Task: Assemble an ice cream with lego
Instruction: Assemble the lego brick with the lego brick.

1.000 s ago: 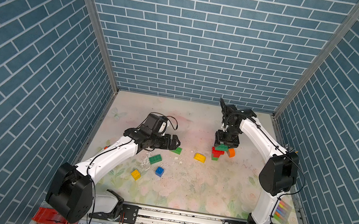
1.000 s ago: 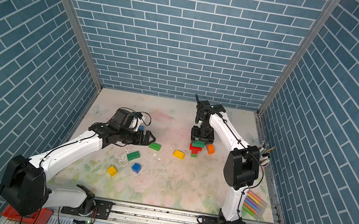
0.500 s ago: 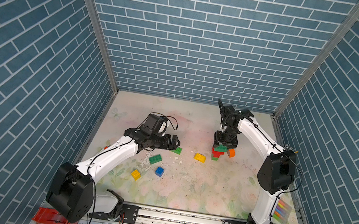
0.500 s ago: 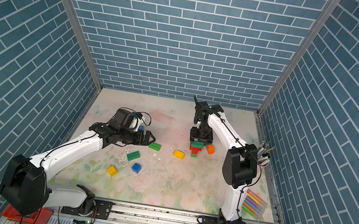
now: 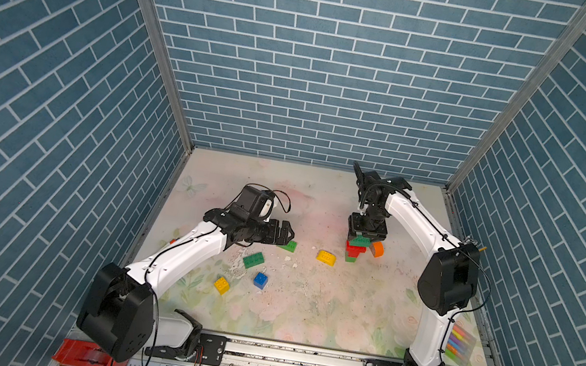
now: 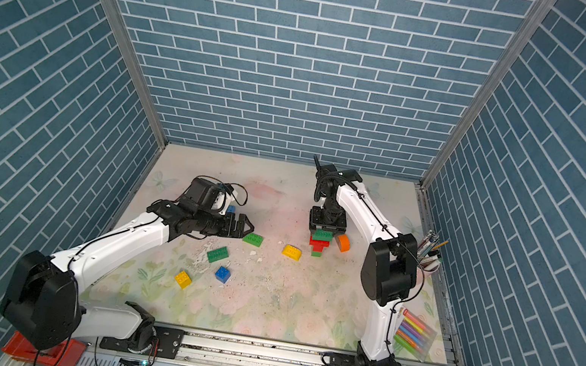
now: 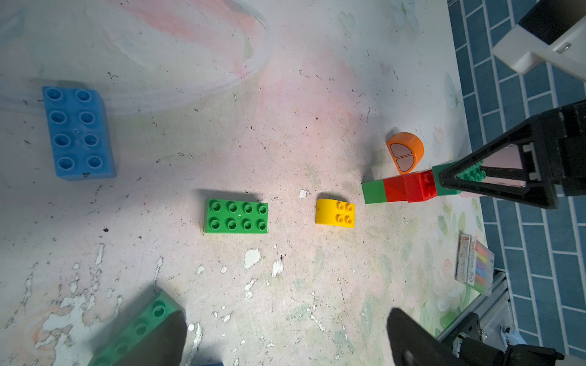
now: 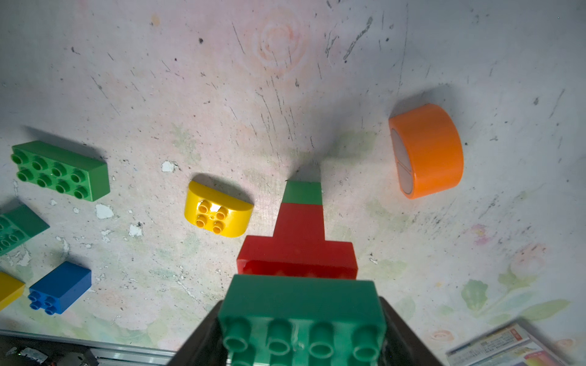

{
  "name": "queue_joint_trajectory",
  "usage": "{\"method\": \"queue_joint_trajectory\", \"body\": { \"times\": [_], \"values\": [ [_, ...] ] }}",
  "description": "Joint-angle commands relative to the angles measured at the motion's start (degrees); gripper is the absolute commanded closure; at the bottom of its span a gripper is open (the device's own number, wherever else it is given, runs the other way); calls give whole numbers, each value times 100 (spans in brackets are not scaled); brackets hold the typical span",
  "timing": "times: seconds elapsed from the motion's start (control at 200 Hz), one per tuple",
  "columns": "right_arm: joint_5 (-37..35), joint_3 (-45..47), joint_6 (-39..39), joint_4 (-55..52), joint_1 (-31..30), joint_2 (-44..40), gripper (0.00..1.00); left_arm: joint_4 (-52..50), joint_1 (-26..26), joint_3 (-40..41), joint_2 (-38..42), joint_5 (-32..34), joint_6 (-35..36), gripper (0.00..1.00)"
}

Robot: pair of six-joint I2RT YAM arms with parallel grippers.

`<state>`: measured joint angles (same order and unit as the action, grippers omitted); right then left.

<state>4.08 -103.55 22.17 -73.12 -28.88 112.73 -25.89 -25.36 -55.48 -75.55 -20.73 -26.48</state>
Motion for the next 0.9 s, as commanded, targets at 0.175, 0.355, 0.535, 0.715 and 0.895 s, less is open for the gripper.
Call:
{"method": "queue_joint_trajectory", "body": {
  "times": [0.175, 0.355, 0.535, 0.715, 0.895],
  "values": [
    [6, -152, 66, -236, -65, 83, 45, -74, 22, -138, -14, 0, 96, 0],
    [39, -104, 94, -194, -70, 107, 45, -75, 18, -156, -17, 9, 91, 0],
    [32, -46, 103, -168, -73, 144, 45, -90, 21, -156, -13, 15, 103, 0],
    [59, 9, 112, -110, -74, 162, 45, -109, 15, -151, -4, 16, 105, 0],
    [58, 75, 102, -81, -71, 179, 45, -109, 16, -138, 10, 25, 107, 0]
  ]
}}
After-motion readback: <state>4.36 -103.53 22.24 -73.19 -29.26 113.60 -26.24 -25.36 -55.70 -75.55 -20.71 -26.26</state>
